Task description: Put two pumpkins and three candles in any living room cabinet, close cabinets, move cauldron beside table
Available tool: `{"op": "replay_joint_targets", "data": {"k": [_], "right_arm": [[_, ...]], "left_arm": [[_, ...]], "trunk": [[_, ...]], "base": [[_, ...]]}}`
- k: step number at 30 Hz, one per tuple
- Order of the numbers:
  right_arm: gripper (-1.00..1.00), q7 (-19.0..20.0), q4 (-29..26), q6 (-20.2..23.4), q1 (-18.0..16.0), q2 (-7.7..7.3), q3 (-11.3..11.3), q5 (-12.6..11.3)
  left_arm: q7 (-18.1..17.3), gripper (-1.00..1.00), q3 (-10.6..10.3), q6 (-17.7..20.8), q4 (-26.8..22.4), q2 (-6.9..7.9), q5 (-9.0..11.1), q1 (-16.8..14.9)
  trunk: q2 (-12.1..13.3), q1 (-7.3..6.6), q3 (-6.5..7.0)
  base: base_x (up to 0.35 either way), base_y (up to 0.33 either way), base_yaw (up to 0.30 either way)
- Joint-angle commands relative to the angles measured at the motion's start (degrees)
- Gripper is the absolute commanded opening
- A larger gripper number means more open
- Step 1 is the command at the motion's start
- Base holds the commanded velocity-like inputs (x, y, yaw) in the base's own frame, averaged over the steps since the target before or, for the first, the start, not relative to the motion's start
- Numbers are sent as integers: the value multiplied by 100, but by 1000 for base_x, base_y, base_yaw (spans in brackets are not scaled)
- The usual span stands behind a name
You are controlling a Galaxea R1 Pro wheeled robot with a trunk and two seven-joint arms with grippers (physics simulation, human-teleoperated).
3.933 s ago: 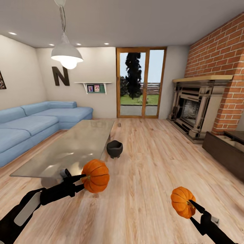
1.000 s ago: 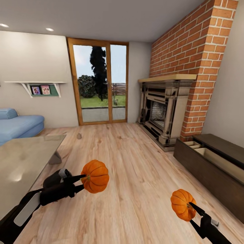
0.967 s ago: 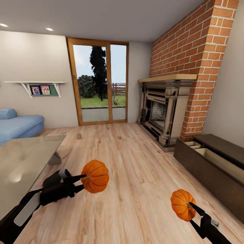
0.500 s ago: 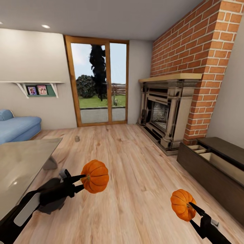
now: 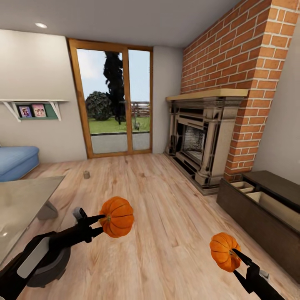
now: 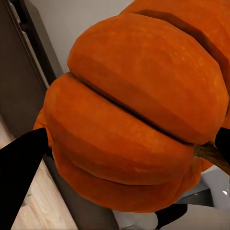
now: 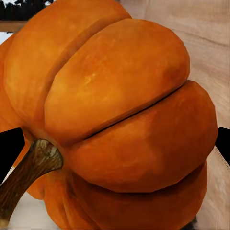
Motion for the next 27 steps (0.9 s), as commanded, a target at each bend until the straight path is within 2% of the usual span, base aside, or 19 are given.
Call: {"op": "replay_joint_targets", "data": {"k": [1,27], "right_arm": [[-100,0,-2,66,-7,1,-25,-62],[-100,1,-2,4,-5,2,-29,-70]], "left_arm": [[-5,-100,-9,56,-1,5,79,-5],[-6,-100,-9,56,-1,5,79,-5]], "trunk": [[-3,2,-9],[-3,2,-106]], "base": [[331,0,-255],[331,0,-264]]}}
